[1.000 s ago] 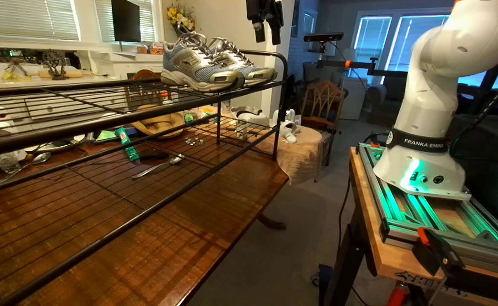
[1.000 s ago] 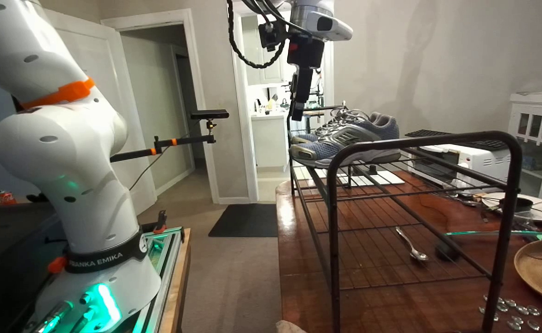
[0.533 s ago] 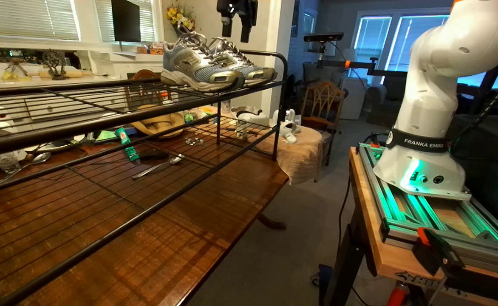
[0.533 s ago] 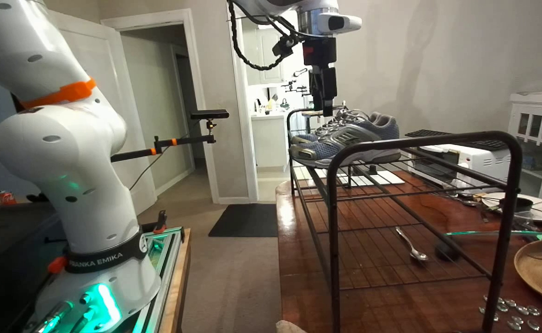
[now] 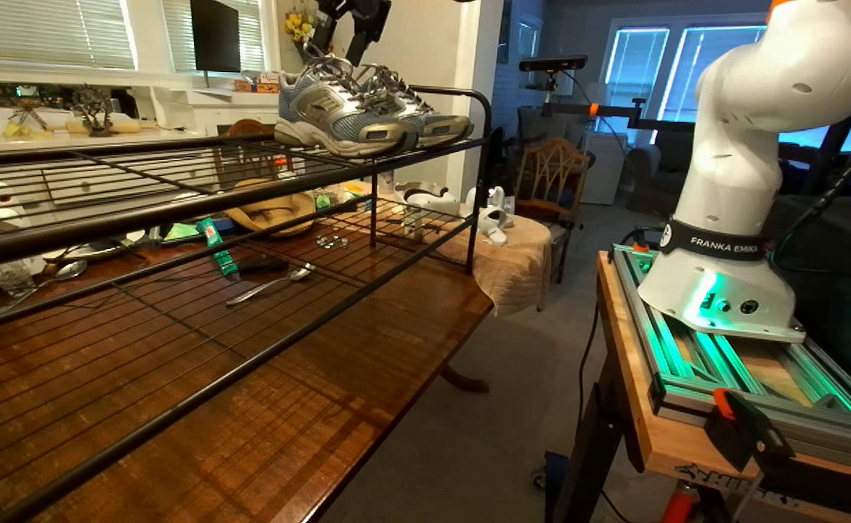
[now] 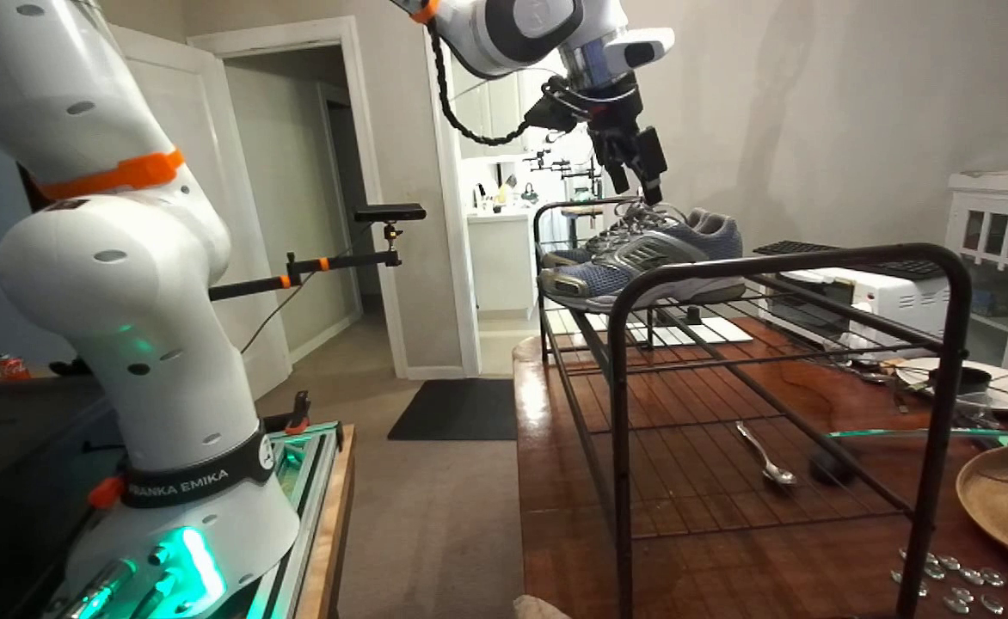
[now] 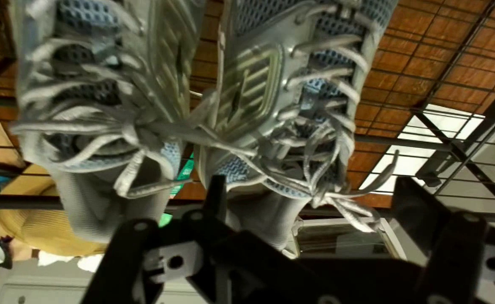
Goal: Move the sneaker on the left to the right.
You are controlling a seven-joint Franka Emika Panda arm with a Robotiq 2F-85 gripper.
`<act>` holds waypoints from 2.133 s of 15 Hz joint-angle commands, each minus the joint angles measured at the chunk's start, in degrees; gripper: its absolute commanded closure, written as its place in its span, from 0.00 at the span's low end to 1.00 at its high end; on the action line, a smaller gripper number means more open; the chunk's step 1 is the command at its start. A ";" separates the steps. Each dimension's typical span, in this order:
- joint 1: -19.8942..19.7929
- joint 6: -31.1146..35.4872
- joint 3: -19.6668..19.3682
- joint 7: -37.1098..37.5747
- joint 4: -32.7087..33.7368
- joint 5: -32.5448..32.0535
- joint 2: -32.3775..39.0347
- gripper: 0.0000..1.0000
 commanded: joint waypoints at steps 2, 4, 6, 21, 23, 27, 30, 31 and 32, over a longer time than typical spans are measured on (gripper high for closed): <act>2.79 8.79 -0.89 -8.65 -1.64 6.69 3.77 0.00; 3.29 12.22 -0.82 -11.67 -1.82 8.53 5.09 0.00; 3.59 14.78 -0.87 -14.14 -1.45 9.89 5.88 0.00; 3.16 18.16 -0.26 -22.20 -0.10 14.93 9.91 0.51; 2.92 17.89 -0.33 -20.85 0.10 13.88 10.13 0.66; 2.52 17.32 -0.29 -17.42 0.55 11.29 10.42 0.96; 2.40 16.83 -0.31 -16.12 1.44 11.37 10.81 0.95; 2.38 16.61 -0.31 -15.85 1.71 11.61 10.78 0.98; 2.36 16.39 -0.29 -15.49 1.93 11.54 10.70 0.97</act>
